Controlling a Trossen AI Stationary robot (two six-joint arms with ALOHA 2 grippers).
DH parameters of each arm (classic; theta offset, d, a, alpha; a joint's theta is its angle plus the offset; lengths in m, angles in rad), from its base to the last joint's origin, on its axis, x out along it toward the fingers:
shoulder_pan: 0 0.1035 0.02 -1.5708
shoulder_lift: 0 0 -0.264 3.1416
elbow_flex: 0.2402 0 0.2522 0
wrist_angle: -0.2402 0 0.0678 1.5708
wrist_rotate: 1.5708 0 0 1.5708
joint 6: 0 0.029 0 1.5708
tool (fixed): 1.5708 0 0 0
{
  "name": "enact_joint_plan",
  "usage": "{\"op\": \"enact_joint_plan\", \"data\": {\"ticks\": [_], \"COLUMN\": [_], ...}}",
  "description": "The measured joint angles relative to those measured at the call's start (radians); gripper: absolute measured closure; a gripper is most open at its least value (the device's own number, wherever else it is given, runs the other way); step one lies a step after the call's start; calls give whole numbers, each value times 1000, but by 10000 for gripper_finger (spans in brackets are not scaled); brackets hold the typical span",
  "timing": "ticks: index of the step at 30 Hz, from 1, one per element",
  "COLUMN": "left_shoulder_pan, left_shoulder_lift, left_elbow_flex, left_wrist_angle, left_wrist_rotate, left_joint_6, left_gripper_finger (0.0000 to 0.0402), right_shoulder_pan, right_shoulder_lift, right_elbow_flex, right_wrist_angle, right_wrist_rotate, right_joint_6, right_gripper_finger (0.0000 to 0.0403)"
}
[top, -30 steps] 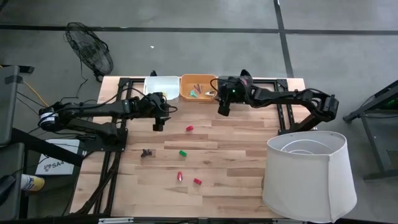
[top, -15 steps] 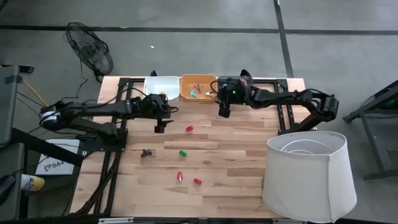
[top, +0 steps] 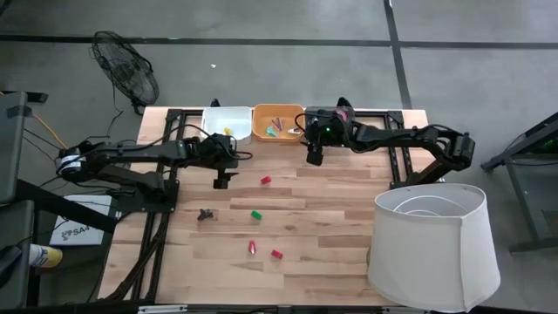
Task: Pick and place Stapler, Stapler remover, tape
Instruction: Put the black staple remover into the orange bin
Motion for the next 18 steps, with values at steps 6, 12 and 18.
{"op": "enact_joint_plan", "data": {"ticks": [6, 12, 18], "left_shoulder_pan": [0, 0, 0], "left_shoulder_lift": [-25, -62, -128], "left_elbow_flex": [0, 0, 0], "left_wrist_angle": [-100, -225, -335], "left_wrist_rotate": [0, 19, 8], "left_joint_6": [-50, -138, -206], "left_gripper_finger": [129, 129, 129], "right_shoulder_pan": [0, 0, 0], "right_shoulder_lift": [0, 0, 0], "right_elbow_flex": [0, 0, 0], "right_wrist_angle": [-6, -7, -12], "right_wrist_rotate": [-13, -29, -29], "right_joint_6": [5, 8, 11], "right_gripper_finger": [216, 216, 216]}}
